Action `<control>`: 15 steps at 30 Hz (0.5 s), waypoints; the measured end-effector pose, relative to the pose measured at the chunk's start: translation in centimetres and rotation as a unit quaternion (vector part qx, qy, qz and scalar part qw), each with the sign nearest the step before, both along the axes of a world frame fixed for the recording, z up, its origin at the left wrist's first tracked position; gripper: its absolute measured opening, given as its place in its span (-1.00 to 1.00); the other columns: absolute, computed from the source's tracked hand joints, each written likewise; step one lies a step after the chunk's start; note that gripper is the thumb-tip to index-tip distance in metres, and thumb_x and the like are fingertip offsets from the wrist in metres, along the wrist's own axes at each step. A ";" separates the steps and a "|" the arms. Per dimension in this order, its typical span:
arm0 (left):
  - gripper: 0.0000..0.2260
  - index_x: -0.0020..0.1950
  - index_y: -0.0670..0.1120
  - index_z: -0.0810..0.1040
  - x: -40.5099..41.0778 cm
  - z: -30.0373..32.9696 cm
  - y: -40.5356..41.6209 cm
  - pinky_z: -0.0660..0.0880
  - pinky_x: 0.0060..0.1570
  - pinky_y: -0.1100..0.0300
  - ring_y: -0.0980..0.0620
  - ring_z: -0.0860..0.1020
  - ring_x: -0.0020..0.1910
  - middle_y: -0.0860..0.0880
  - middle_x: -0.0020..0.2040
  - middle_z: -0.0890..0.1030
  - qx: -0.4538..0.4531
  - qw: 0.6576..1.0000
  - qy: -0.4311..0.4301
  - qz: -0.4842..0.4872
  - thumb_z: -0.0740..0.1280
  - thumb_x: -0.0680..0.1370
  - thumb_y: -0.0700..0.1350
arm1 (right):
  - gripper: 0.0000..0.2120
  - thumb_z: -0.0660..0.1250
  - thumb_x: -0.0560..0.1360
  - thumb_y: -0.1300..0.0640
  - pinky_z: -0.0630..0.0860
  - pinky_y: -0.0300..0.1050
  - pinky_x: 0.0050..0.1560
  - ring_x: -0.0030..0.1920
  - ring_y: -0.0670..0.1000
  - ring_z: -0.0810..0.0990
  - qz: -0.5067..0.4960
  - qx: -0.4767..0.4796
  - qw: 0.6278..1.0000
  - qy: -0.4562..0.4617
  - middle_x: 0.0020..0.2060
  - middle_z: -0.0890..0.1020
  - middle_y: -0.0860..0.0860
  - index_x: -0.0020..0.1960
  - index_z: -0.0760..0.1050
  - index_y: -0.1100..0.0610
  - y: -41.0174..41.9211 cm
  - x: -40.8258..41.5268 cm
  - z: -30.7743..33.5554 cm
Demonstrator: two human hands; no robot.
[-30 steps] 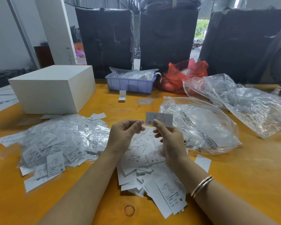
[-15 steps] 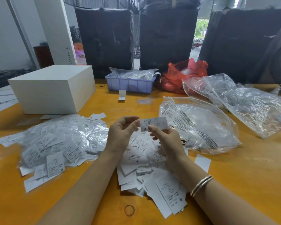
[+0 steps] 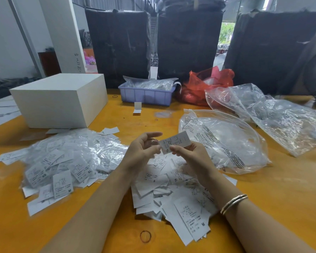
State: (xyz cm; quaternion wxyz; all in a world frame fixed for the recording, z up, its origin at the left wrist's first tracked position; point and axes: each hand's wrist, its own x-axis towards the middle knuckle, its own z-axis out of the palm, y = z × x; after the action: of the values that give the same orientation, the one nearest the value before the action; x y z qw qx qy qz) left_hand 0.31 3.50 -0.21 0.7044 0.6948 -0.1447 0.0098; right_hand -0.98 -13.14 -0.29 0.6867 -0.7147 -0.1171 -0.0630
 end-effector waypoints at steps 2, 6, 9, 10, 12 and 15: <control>-0.72 0.13 0.01 0.54 -0.1 0.1 0.1 0.50 -0.19 0.34 0.17 0.59 -0.19 0.12 -0.22 0.64 -0.018 1.000 -0.008 0.009 0.36 0.50 -0.29 | -0.91 0.38 0.45 0.26 0.42 -0.46 -0.29 -0.35 -0.28 0.55 0.017 0.006 1.000 -0.006 -0.42 0.63 -0.16 -0.19 0.58 0.11 -0.3 0.0 0.2; -0.78 0.08 0.01 0.57 -0.3 0.1 -0.1 0.52 -0.17 0.36 0.16 0.61 -0.17 0.06 -0.15 0.65 -0.032 0.999 -0.022 0.025 0.41 0.47 -0.21 | -0.94 0.38 0.44 0.24 0.43 -0.46 -0.27 -0.31 -0.25 0.57 0.018 0.002 1.000 -0.018 -0.40 0.63 -0.16 -0.19 0.56 0.12 -0.8 0.1 0.3; -0.79 0.06 0.01 0.57 -0.4 0.2 -0.3 0.51 -0.18 0.35 0.17 0.61 -0.17 0.09 -0.17 0.67 -0.037 0.999 -0.023 0.032 0.41 0.47 -0.20 | -0.96 0.39 0.43 0.21 0.47 -0.40 -0.21 -0.25 -0.17 0.59 0.021 -0.009 0.999 -0.030 -0.34 0.65 -0.11 -0.17 0.59 0.09 -0.9 0.2 0.2; -0.80 0.06 0.01 0.57 -0.4 0.2 -0.3 0.50 -0.18 0.35 0.18 0.61 -0.18 0.11 -0.18 0.67 -0.037 0.999 -0.023 0.032 0.41 0.47 -0.19 | -0.94 0.40 0.44 0.20 0.49 -0.37 -0.19 -0.23 -0.14 0.59 0.018 -0.016 0.999 -0.038 -0.32 0.65 -0.10 -0.16 0.60 0.06 -1.0 0.2 0.1; -0.80 0.06 0.01 0.57 -0.4 0.2 -0.3 0.51 -0.18 0.36 0.18 0.61 -0.18 0.13 -0.18 0.67 -0.042 0.998 -0.021 0.032 0.41 0.46 -0.19 | -0.91 0.41 0.44 0.20 0.49 -0.35 -0.19 -0.23 -0.14 0.58 0.012 -0.029 0.998 -0.059 -0.32 0.65 -0.11 -0.15 0.60 0.02 -1.1 0.1 0.2; -0.78 0.06 0.00 0.57 -0.4 0.2 -0.3 0.52 -0.18 0.37 0.17 0.61 -0.18 0.10 -0.18 0.67 -0.061 0.998 -0.010 0.025 0.42 0.45 -0.20 | -0.94 0.39 0.39 0.13 0.49 -0.37 -0.22 -0.25 -0.19 0.59 0.004 -0.036 0.994 -0.105 -0.30 0.66 -0.15 -0.15 0.58 0.00 -1.0 -0.1 0.4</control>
State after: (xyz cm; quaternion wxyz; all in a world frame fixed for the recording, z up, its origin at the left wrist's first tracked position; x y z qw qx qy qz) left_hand -0.10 3.23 0.03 0.7438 0.6536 -0.1333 0.0432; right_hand -1.10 -14.17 0.09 0.6444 -0.7282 -0.1933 -0.1308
